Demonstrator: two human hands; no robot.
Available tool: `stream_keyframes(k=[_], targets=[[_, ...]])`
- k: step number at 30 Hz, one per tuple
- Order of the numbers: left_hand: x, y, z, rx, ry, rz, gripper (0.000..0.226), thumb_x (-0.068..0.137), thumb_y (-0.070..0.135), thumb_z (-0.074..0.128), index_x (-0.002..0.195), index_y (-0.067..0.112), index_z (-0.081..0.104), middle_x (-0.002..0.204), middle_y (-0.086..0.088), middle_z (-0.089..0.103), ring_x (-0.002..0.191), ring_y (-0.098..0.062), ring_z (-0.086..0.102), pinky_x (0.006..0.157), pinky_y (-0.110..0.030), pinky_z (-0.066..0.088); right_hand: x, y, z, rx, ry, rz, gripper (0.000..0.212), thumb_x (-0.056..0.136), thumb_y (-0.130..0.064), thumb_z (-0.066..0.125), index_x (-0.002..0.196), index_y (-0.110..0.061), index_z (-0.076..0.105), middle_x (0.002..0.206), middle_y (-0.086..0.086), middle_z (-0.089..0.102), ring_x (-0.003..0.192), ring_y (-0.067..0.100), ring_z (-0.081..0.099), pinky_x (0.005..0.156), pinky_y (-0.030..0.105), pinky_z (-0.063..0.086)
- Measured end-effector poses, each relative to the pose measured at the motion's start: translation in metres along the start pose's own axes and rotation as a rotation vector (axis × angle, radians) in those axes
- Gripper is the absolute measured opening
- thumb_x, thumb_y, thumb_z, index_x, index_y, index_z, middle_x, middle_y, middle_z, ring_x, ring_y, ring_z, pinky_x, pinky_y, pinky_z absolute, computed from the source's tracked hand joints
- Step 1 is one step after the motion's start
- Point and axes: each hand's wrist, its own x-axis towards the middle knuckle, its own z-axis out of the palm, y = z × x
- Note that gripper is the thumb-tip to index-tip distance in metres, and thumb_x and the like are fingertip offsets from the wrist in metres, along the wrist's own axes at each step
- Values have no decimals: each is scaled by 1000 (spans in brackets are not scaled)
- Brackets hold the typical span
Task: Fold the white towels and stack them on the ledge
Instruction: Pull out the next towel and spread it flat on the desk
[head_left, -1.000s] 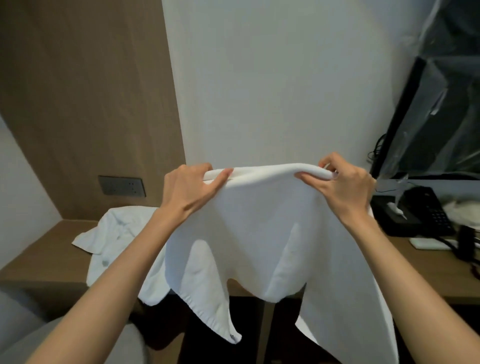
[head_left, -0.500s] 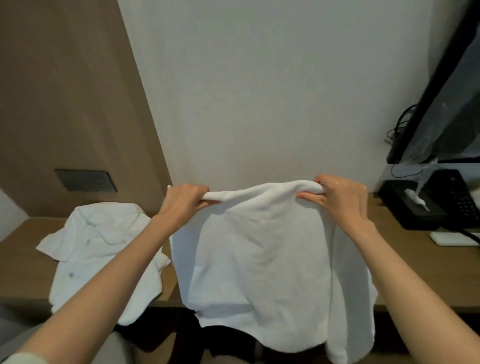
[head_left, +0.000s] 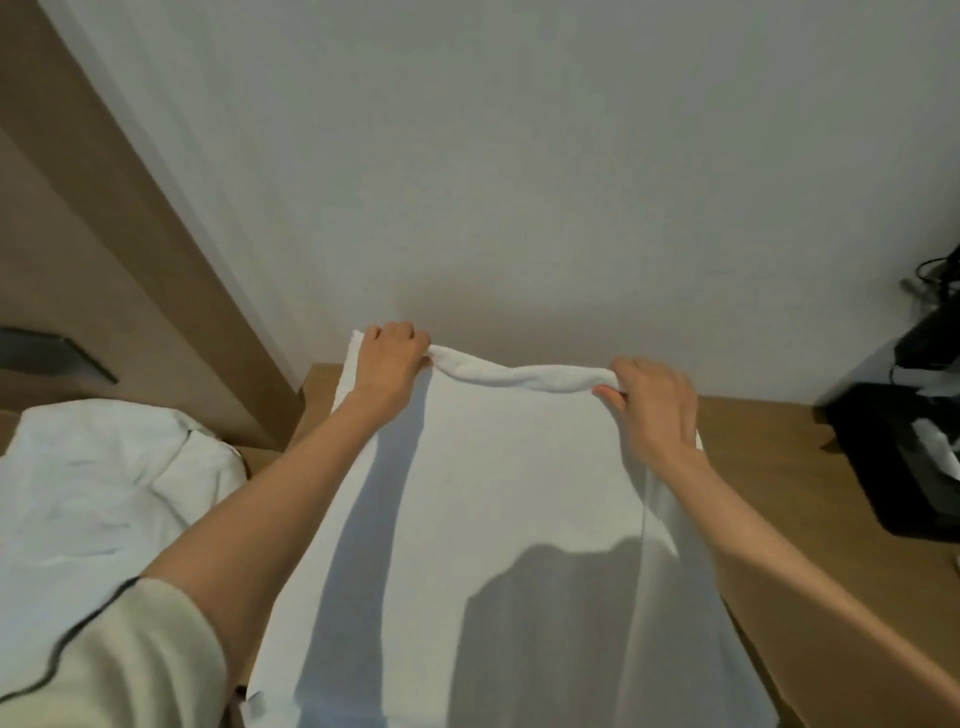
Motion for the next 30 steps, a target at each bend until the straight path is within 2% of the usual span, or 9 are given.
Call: stream_keyframes(k=[3,6,10,11,13,15,17,23,30], targets=[[7,4,34,-27,14,-61,54,79,-8,50,129,13,46,125,-9,45,116,-26,43,103,-33,19,8,4,38,-11,-168,-16,20,96,-23,50,112,-14,57,110,7,60,106,29,50,82,35,30],[-4,13,64,-153,22,-105,63,76,-12,46,137,7,41,139,-15,37,127,-30,37,108,-33,18,4,3,71,-22,-290,12,43,88,-2,48,129,-14,48,125,8,52,117,29,43,93,33,30],[-48,36,108,-318,-131,-182,51,96,10,43,146,12,32,153,-16,23,141,-31,23,116,-37,16,-20,-25,92,199,-191,-117,34,79,5,61,112,-2,64,116,21,60,106,38,57,92,40,44],[-63,41,120,-319,-192,-193,51,100,19,39,149,16,26,157,-16,15,144,-31,16,117,-39,14,-28,-34,97,200,-279,-164,37,82,-2,63,118,-5,62,127,22,56,115,38,54,99,43,41],[-91,50,143,-289,-327,-240,56,102,38,29,152,24,10,158,-18,-1,145,-38,2,117,-48,10,-46,-48,114,143,-612,-156,56,92,-36,53,144,-25,36,156,8,22,141,33,23,114,52,15],[-106,53,158,-315,-396,-321,61,99,52,24,151,33,-2,157,-19,-14,143,-43,-11,115,-56,2,-59,-52,130,189,-832,-2,79,85,-65,49,148,-47,5,159,-8,-13,144,41,-11,108,68,0],[-109,47,170,-312,-383,-363,65,94,63,20,148,43,-10,156,-17,-22,142,-42,-19,112,-60,-6,-64,-55,141,239,-861,114,97,71,-79,52,142,-56,-12,155,-12,-28,136,50,-25,99,77,-1],[-102,18,184,-232,-305,-386,75,72,84,-7,139,53,-23,155,-14,-25,141,-38,-24,107,-62,-17,-42,-67,164,188,-804,63,109,55,-91,49,130,-63,-25,151,-16,-34,133,50,-32,91,82,-6],[-91,-25,201,-197,-222,-429,71,79,79,-3,144,51,-13,158,-12,-15,145,-35,-14,113,-58,-8,-6,-110,187,165,-804,-66,107,54,-93,45,133,-63,-22,153,-17,-29,135,46,-33,92,81,-7]])
